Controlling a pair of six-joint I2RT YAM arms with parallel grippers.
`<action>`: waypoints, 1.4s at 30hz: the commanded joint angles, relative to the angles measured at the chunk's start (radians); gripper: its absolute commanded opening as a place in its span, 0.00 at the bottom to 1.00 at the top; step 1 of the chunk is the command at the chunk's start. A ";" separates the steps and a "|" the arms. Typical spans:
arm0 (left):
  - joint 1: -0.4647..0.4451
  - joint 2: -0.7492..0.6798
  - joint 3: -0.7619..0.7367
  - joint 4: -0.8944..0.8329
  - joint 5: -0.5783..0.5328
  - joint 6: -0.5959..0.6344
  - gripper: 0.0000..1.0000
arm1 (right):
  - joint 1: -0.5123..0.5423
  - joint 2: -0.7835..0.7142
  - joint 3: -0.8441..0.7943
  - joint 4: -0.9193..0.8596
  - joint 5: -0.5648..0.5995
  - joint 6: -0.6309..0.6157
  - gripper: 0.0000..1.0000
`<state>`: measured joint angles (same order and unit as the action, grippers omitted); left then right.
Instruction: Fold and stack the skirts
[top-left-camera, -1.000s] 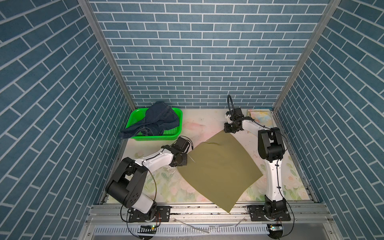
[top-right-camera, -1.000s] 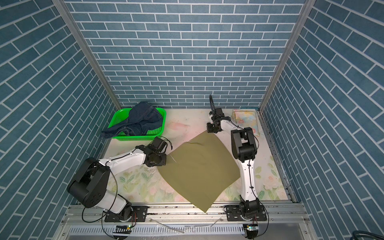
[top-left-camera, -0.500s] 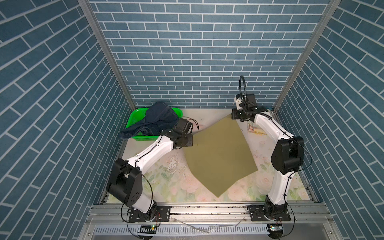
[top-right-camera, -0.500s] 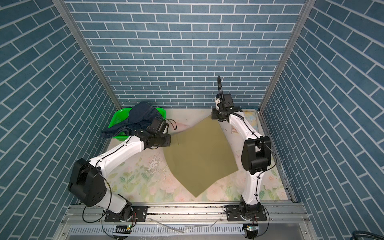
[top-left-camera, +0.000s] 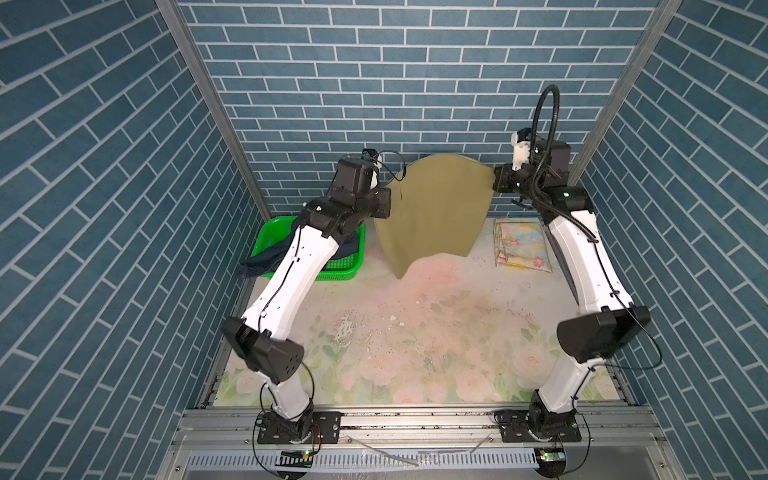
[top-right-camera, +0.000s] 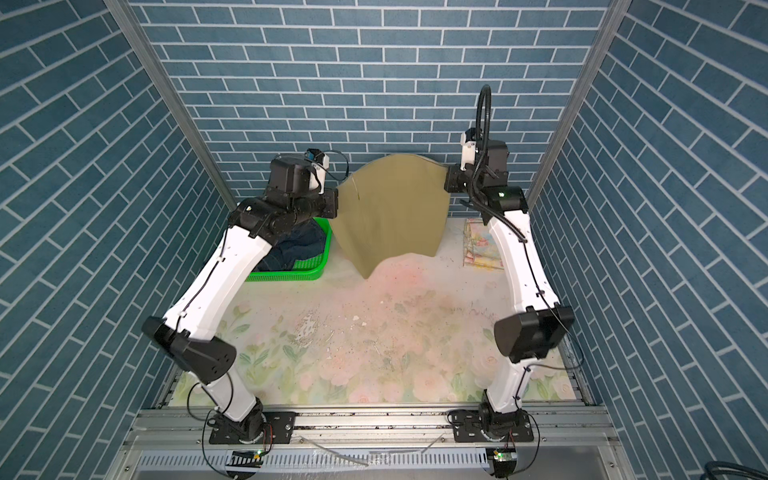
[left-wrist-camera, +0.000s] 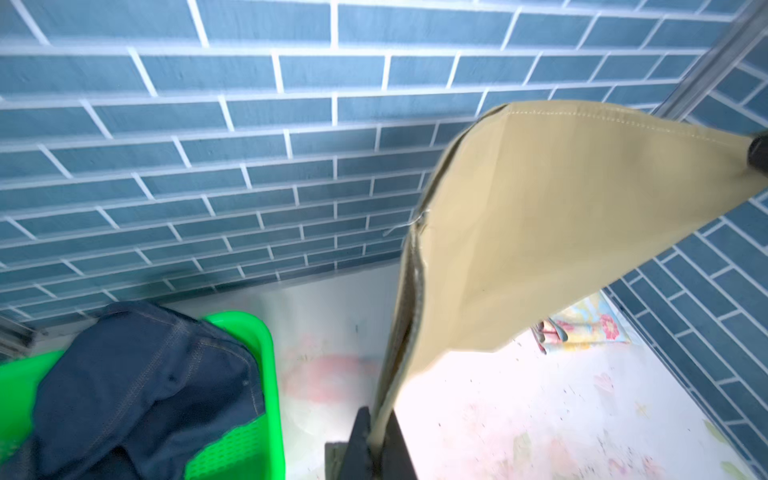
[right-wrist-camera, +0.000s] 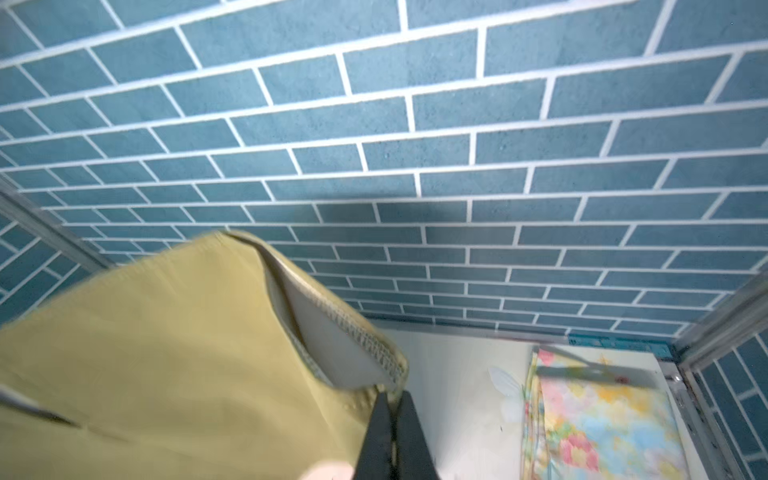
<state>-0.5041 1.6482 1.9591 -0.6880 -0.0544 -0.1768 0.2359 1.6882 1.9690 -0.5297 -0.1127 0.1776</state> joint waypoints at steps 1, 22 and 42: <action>-0.053 -0.126 -0.280 0.093 -0.025 0.055 0.00 | 0.009 -0.215 -0.353 0.142 -0.006 0.001 0.00; -0.293 -0.689 -1.149 0.337 -0.101 -0.130 0.80 | 0.058 -0.604 -1.018 0.028 0.107 0.245 0.78; -0.292 -0.467 -1.249 0.195 -0.129 -0.366 0.83 | 0.015 -0.405 -1.321 0.101 0.112 0.470 0.73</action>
<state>-0.7925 1.1896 0.7292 -0.4667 -0.1650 -0.5133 0.2531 1.2884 0.6880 -0.4541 -0.0109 0.5694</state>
